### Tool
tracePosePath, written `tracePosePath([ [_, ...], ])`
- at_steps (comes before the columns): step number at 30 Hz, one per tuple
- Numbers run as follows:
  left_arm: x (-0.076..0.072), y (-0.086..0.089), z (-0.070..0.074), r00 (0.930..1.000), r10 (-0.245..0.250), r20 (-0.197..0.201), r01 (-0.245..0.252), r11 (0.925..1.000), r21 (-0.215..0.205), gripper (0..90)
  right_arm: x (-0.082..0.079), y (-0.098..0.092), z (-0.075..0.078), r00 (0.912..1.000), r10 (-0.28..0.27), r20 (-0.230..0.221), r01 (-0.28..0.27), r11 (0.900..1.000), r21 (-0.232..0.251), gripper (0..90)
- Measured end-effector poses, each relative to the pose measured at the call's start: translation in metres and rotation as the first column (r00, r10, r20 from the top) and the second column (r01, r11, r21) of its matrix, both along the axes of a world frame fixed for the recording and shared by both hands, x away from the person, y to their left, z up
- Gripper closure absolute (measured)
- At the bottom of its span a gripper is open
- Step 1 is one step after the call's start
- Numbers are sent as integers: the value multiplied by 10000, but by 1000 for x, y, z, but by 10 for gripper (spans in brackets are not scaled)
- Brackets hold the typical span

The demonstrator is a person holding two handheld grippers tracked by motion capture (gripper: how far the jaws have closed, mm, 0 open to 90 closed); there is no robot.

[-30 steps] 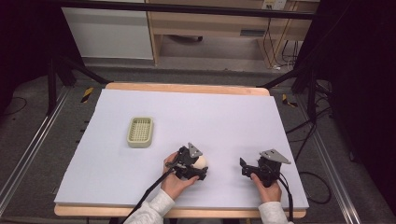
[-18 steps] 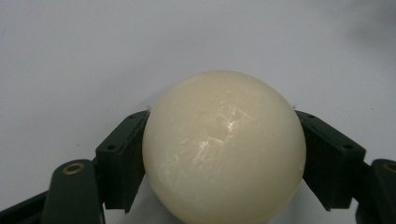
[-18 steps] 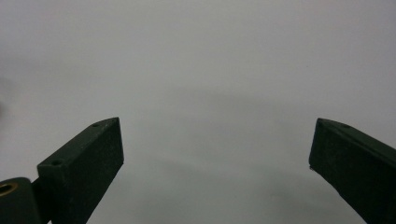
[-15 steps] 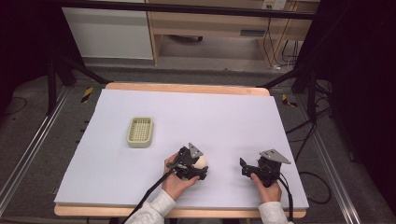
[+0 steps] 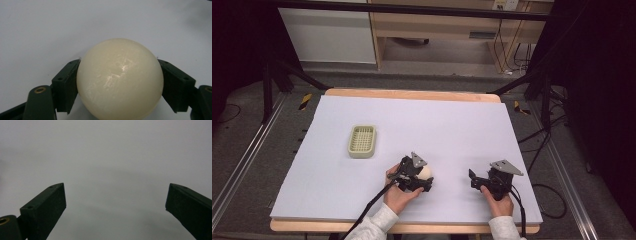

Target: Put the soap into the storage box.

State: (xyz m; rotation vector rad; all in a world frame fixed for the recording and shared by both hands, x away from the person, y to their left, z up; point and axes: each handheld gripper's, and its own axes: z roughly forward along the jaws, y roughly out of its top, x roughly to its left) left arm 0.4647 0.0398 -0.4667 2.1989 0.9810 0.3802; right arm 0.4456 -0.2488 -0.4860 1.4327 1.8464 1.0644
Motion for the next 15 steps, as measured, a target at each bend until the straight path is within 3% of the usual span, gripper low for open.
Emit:
tracePosePath([
  [15,-2,22,16,9998,37,191,-39,9999,94,242,0,0,0,10000,-7,-7,7,10000,18,35],
])
